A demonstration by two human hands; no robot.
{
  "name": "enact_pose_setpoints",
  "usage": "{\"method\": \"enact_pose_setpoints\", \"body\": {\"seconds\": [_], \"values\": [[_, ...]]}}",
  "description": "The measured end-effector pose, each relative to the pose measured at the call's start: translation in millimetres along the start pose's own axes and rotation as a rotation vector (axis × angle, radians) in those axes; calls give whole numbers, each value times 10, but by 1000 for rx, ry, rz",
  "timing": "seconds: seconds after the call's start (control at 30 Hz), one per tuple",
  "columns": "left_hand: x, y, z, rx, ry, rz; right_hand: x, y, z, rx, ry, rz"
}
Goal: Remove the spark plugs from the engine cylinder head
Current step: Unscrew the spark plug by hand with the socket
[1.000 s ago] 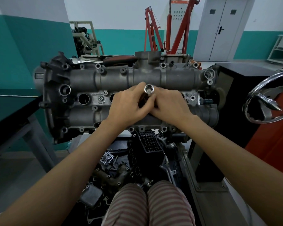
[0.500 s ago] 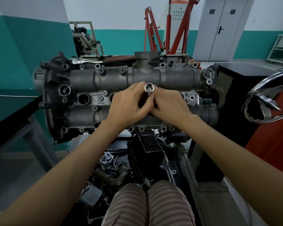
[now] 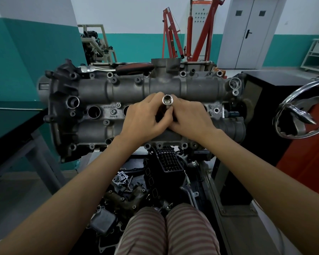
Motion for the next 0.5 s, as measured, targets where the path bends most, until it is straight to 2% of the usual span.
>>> {"method": "enact_pose_setpoints", "body": {"seconds": [0.33, 0.5], "values": [[2, 4, 14, -10, 3, -18, 31, -11, -23, 19, 68, 35], [-7, 0, -17, -13, 3, 29, -23, 8, 17, 10, -38, 11]]}}
Point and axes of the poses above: each hand's wrist, its own y-axis away from the middle knuckle, its own x-axis out of the palm, z = x × y, the point moved 1 cm from there along -y, towards the middle knuckle, and after that the axes turned 1 degree about -x, right-handed, at the moved point
